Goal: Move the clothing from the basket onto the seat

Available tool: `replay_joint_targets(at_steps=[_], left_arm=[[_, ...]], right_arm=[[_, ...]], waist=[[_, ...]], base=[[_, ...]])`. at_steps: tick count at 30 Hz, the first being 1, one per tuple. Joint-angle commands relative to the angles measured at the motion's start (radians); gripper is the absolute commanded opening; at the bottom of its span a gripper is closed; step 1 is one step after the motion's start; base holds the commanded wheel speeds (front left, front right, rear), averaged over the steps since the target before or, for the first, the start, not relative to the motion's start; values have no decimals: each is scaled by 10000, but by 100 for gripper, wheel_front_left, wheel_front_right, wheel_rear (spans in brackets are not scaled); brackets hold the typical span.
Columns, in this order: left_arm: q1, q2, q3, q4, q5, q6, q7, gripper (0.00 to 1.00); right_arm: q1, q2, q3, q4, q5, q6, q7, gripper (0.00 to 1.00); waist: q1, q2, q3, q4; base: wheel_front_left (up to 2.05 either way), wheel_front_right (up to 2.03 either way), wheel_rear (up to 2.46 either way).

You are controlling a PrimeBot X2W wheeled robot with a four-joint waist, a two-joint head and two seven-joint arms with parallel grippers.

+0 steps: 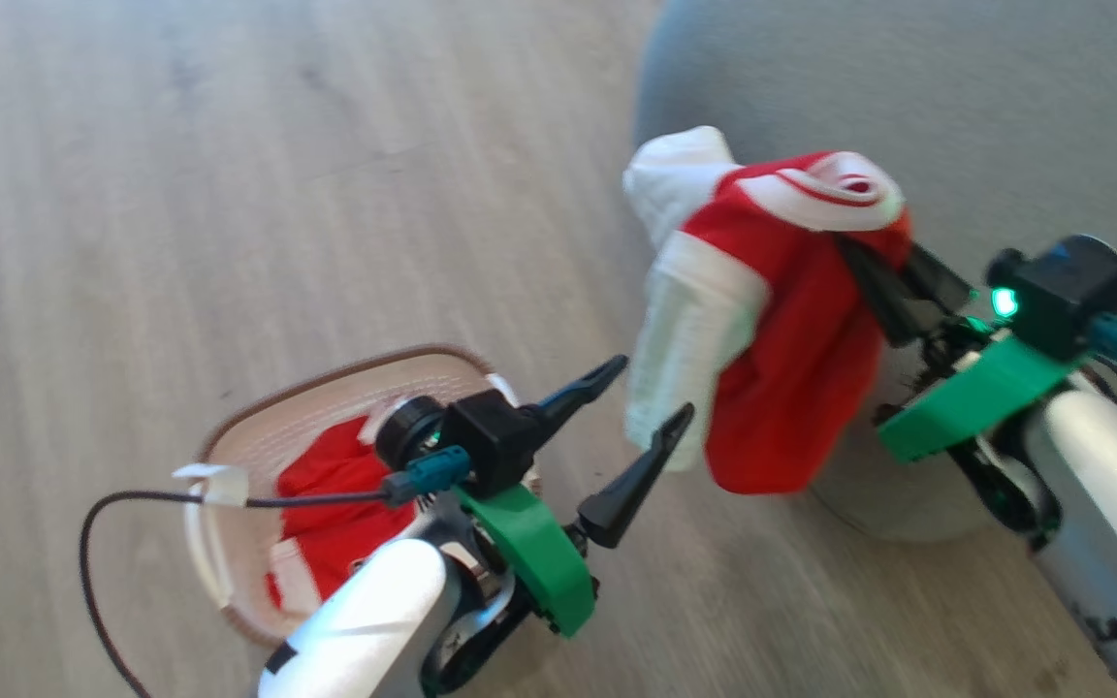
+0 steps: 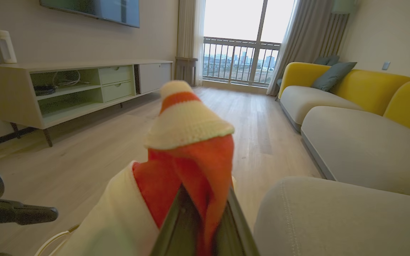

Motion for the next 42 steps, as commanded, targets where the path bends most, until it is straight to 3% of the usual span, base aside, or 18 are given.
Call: replay_joint_targets(at_steps=[1, 11, 19, 25, 29, 32, 38, 42], left_arm=[[-526, -63, 213, -274, 72, -56, -88, 100], [-996, 49, 39, -313, 228, -68, 131, 100], [-2400, 322, 281, -589, 542, -75, 721, 100], [-3449, 588, 540, -806, 875, -63, 945, 100], [-3880, 682, 667, -887, 1024, -40, 872, 100], [-4128, 765, 896, -1141, 1121, 137, 753, 100], [-3757, 1201, 1170, -1653, 1077, 410, 783, 100], [-3349, 1577, 1397, -2045, 1014, 675, 938, 100]], right_arm=[[262, -171, -242, -366, -20, -2, -67, 0], [494, -2, -1911, -575, 103, -2, -67, 0], [-1593, 122, -3428, -177, 126, -2, -67, 0], [-4391, -542, -4350, 1526, 106, -2, 132, 0], [-6404, -1396, -4897, 2896, -158, -2, 738, 0], [-8198, -2146, -6013, 3707, -500, -2, 1167, 0], [-8836, -2602, -6895, 4952, -1200, -2, 1342, 0], [-8265, -1973, -7244, 5980, -1496, -2, 904, 0]], waist=[[0, 0, 172, -709], [0, 0, 1071, -953], [0, 0, 3064, -432], [0, 0, 4564, 96], [0, 0, 5225, 626], [0, 0, 5922, 1033], [0, 0, 6750, 1155], [0, 0, 7287, 955]], base=[[0, 0, 0], [0, 0, 0], [0, 0, 0], [0, 0, 0], [0, 0, 0], [0, 0, 0], [0, 0, 0], [0, 0, 0]])
